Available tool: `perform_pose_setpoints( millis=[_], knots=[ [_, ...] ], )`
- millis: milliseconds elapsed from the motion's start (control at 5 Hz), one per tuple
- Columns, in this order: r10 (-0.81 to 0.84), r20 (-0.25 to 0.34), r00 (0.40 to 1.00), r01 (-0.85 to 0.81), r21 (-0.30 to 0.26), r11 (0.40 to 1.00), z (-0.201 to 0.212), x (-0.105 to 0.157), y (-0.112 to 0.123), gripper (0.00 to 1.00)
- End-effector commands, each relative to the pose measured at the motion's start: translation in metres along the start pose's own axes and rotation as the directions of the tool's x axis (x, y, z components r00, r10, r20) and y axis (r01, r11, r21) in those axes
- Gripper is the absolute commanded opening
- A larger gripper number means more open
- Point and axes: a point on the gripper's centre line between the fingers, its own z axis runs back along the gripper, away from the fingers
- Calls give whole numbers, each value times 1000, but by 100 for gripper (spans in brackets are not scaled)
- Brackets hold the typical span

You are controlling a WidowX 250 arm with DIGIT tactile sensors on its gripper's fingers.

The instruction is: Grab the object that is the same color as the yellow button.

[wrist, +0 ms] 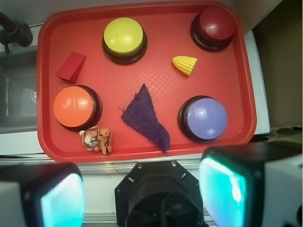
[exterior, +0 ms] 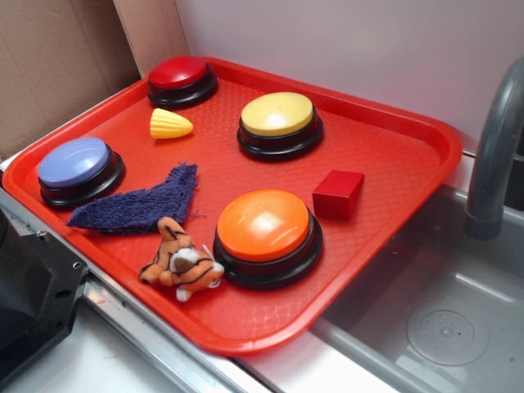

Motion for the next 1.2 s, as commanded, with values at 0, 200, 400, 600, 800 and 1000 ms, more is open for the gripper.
perform_pose_setpoints(
  millis=[0,200,400,600,800,1000],
  knots=[
    [0,0,1000,0,0,1000,0,0,0,100],
    [-189,-6,982,187,164,969,-11,35,41,100],
    [-330,-23,944,328,204,923,-27,54,70,100],
    [-498,-106,861,508,221,832,-44,66,97,100],
    [-611,-192,768,638,141,757,-80,70,115,100],
    [-628,-210,749,657,123,743,-110,76,117,100]
  ],
)
